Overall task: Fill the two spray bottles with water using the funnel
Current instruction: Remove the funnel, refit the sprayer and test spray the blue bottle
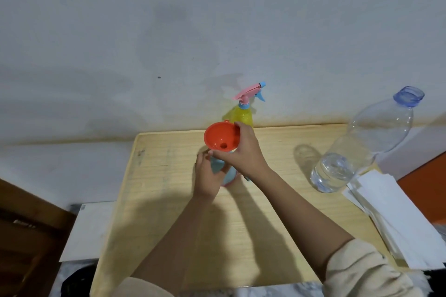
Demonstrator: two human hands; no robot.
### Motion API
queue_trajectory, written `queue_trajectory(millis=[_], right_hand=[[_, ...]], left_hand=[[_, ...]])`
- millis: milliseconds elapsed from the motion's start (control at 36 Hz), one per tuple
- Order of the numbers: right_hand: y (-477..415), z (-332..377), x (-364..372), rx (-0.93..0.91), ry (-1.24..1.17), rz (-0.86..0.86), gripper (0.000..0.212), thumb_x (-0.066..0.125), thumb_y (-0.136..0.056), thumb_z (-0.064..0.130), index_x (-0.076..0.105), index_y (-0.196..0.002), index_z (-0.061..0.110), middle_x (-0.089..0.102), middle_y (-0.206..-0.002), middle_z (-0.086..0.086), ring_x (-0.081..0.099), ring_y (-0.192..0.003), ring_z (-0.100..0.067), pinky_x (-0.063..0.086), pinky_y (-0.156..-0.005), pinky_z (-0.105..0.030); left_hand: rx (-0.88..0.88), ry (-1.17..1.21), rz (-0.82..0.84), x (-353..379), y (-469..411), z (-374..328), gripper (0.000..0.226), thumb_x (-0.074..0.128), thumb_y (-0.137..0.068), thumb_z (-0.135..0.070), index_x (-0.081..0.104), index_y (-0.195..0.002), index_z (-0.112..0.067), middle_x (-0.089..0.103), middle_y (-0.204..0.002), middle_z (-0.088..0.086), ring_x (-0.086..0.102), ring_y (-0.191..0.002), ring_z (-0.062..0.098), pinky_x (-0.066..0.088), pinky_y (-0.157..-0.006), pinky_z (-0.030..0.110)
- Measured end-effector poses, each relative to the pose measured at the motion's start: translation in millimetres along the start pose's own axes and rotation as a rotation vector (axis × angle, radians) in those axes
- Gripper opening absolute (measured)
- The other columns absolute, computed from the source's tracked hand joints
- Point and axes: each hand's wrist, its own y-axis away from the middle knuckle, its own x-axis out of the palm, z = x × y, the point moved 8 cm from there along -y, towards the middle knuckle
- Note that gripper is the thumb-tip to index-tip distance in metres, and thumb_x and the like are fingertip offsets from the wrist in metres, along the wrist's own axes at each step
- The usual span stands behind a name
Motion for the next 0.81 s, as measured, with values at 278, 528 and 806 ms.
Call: queue_trajectory(millis=[278,528,806], right_hand=[[-3,7,-1,0.011,0.017,-0.008,0.093,0.085,-0.063,0.035,0.033,-0.137,0.012,0.04,-0.133,-0.004,0.041,-0.122,-0.017,0.032,-0.087,-0.019],[-4,8,0,0.011,0.006,-0.013,0.093,0.086,-0.061,0.034,0.035,-0.135,0.013,0.042,-0.131,-0.004,0.042,-0.12,-0.015,0.032,-0.087,-0.018],[-4,6,1,0.022,0.007,0.014,0.094,0.086,-0.062,0.034,0.033,-0.137,0.013,0.041,-0.133,-0.004,0.042,-0.122,-0.017,0.033,-0.087,-0.02]], left_hand=[[-0.048,0.002,0.04,5,-3,12,0.052,0.072,-0.063,-0.049,0.045,-0.104,-0.062,0.048,-0.113,-0.013,0.058,-0.108,0.018,0.05,-0.094,0.046],[-0.049,-0.051,0.033,4,-5,13,0.057,0.08,-0.072,-0.027,0.049,-0.118,-0.03,0.049,-0.114,-0.005,0.058,-0.105,0.019,0.049,-0.095,0.046],[-0.015,-0.027,0.022,1,-2,10,0.051,0.075,-0.066,-0.044,0.046,-0.105,-0.058,0.049,-0.111,-0.016,0.058,-0.107,0.016,0.05,-0.095,0.045]])
